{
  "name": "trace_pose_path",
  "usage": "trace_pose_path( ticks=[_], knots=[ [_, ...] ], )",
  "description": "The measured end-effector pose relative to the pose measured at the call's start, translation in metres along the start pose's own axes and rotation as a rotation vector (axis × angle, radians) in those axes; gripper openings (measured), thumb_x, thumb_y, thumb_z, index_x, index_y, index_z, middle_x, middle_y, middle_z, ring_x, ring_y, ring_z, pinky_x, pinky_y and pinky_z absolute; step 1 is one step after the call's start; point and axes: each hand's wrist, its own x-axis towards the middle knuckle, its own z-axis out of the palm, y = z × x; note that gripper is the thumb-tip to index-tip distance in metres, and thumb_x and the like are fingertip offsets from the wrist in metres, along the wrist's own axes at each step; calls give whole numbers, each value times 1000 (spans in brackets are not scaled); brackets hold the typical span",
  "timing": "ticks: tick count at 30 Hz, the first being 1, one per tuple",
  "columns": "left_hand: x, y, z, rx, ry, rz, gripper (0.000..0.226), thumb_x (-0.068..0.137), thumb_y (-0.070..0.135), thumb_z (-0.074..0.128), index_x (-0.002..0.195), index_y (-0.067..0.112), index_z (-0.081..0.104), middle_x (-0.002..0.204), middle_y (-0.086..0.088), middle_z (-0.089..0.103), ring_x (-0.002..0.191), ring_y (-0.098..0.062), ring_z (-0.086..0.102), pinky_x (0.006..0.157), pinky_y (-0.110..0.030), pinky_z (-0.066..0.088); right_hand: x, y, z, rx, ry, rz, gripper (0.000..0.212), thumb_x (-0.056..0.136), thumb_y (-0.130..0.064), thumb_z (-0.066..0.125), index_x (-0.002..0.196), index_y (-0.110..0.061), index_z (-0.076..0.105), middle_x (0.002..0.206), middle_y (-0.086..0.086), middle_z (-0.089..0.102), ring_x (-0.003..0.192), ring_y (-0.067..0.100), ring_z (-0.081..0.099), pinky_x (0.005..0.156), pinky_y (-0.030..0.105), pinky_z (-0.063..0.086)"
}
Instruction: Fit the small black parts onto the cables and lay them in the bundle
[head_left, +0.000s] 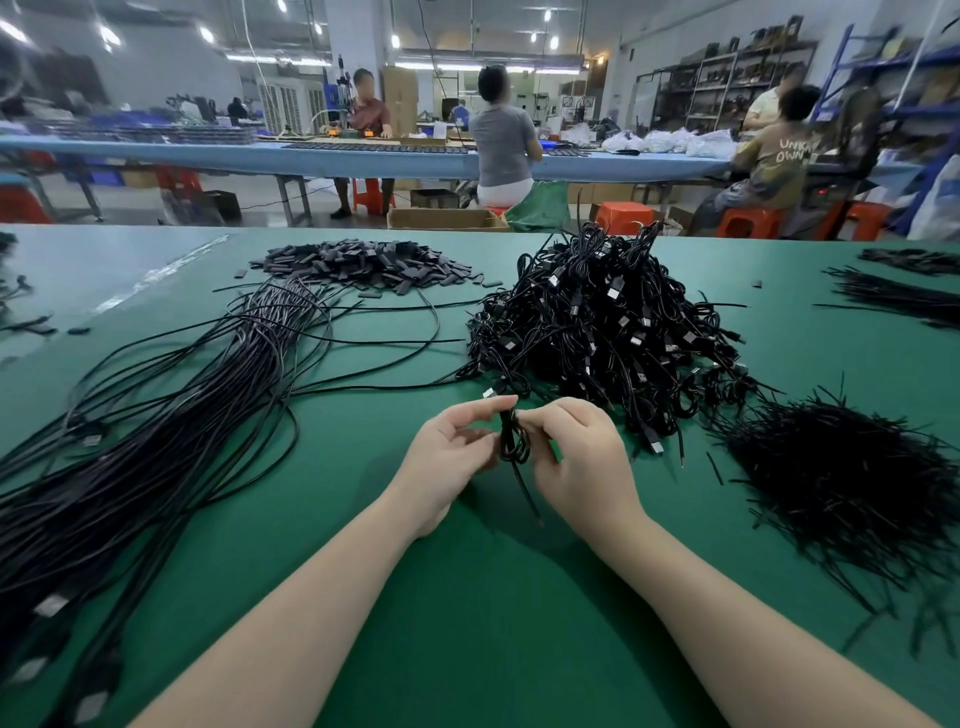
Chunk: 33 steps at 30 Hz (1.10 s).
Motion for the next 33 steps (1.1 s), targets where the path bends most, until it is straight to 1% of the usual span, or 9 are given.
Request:
trace_pose_path(
  ticks=[4, 9, 15, 19, 22, 26, 30, 31, 33],
  knots=[
    [2, -1, -1, 78, 39, 84, 35, 83, -2, 70, 92, 30, 77, 121, 3, 62, 112, -13, 60, 92, -25, 50, 1, -5, 1, 45, -3, 16, 8, 82, 1, 63, 84, -1, 71, 77, 7, 64, 71, 27, 60, 67, 37, 51],
    [1, -3, 2, 71, -6, 1, 12, 87, 22, 69, 99, 22, 70, 87, 4, 74, 82, -8, 66, 71, -16, 50, 4, -4, -1, 49, 44, -2, 8, 83, 2, 63, 84, 1, 70, 75, 8, 63, 69, 27, 59, 65, 38, 51],
    [4, 9, -7, -132, -103, -257, 61, 79, 27, 63, 133, 31, 36, 59, -1, 59, 54, -15, 55, 51, -22, 35, 6, -6, -6, -176, 18, -338, 21, 83, 6, 54, 85, -1, 74, 71, 8, 64, 62, 28, 59, 61, 37, 50],
    [2, 17, -28, -433, -250, -418, 57, 77, 17, 57, 134, 17, 53, 40, 8, 39, 38, -9, 41, 44, -20, 32, 11, -21, -8, -238, -39, -584, 26, 92, -2, 48, 85, -1, 73, 70, 6, 63, 58, 25, 55, 57, 35, 48],
    [1, 18, -25, -565, -172, -374, 48, 70, 20, 65, 119, 20, 63, 39, 9, 35, 38, -8, 39, 43, -19, 33, 36, -27, -20, -250, -61, -621, 24, 90, -3, 50, 88, -3, 73, 72, 7, 64, 62, 25, 59, 60, 34, 50],
    [8, 13, -12, -461, 46, -338, 26, 92, 13, 52, 110, 20, 68, 48, 2, 44, 46, -11, 46, 46, -19, 38, 133, -9, -57, -392, -27, -422, 14, 86, 0, 61, 96, 1, 70, 81, 14, 65, 72, 28, 60, 67, 39, 50],
    [5, 10, -3, -211, 71, -278, 29, 98, 7, 43, 115, 18, 64, 59, 1, 57, 53, -10, 53, 51, -22, 38, 213, 27, -78, -838, -369, 128, 52, 92, -2, 44, 143, -5, 34, 122, 21, 52, 107, 35, 52, 88, 46, 47],
    [4, 13, -1, -136, 103, -256, 28, 98, 7, 43, 115, 18, 63, 62, 2, 61, 55, -10, 56, 52, -22, 38, 213, 29, -76, -877, -466, 209, 59, 91, -5, 45, 147, -5, 24, 133, 21, 45, 117, 38, 46, 94, 50, 42],
    [8, 24, -2, 38, 205, -178, 26, 98, 9, 43, 113, 22, 60, 73, 4, 66, 61, -7, 61, 53, -20, 40, 188, 22, -59, -825, -588, 199, 51, 92, -19, 47, 140, -8, 33, 134, 19, 45, 120, 36, 43, 98, 51, 42]
  ],
)
